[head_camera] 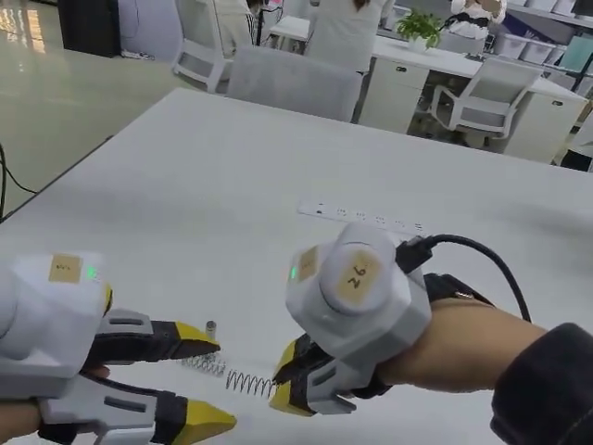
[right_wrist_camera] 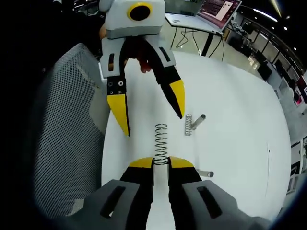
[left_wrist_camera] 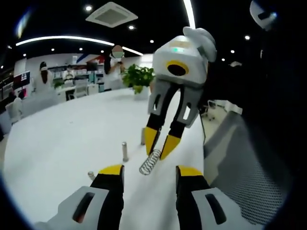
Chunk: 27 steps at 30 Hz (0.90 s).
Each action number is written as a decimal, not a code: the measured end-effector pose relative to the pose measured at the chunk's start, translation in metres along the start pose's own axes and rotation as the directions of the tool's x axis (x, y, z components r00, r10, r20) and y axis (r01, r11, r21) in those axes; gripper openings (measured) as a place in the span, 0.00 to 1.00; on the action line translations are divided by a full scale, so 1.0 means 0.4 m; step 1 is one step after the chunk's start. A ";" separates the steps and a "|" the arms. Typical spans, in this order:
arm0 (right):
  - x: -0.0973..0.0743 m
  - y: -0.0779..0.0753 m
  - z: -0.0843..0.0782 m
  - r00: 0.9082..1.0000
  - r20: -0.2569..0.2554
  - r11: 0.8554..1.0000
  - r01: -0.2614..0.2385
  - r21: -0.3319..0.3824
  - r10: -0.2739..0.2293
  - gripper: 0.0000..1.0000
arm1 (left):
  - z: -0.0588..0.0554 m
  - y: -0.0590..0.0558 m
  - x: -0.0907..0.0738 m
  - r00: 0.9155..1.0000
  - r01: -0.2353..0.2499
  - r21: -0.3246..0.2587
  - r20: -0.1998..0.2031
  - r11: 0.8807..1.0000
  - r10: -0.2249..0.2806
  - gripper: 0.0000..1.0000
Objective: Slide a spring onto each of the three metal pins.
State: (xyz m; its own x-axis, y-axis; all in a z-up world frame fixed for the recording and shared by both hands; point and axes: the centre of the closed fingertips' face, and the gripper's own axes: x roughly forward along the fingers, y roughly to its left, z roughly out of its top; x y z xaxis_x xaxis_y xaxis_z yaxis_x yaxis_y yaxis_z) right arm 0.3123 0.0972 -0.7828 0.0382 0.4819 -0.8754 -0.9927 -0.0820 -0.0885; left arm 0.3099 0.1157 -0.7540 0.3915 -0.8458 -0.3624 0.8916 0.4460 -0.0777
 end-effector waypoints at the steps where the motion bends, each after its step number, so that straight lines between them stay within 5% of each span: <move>1: 0.000 0.002 0.002 1.000 0.001 1.000 -0.002 -0.002 0.002 0.07 | -0.001 -0.002 0.003 1.000 0.002 -0.002 0.002 1.000 -0.002 0.35; 11: 0.005 0.017 0.009 1.000 0.009 0.999 -0.024 -0.036 0.024 0.07 | -0.010 -0.003 -0.001 0.999 0.015 -0.041 0.035 0.999 -0.014 0.20; 27: 0.001 0.035 0.014 0.999 0.005 0.996 -0.033 -0.086 0.033 0.07 | -0.022 -0.025 0.005 0.999 0.049 0.000 0.012 0.999 -0.049 0.04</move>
State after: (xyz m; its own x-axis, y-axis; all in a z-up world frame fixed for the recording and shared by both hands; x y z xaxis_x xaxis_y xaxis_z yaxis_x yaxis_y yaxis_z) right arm 0.2976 0.1011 -0.7819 0.0049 0.4828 -0.8757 -0.9800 -0.1721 -0.1004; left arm 0.2997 0.1120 -0.7624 0.3504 -0.8699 -0.3470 0.9096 0.4044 -0.0953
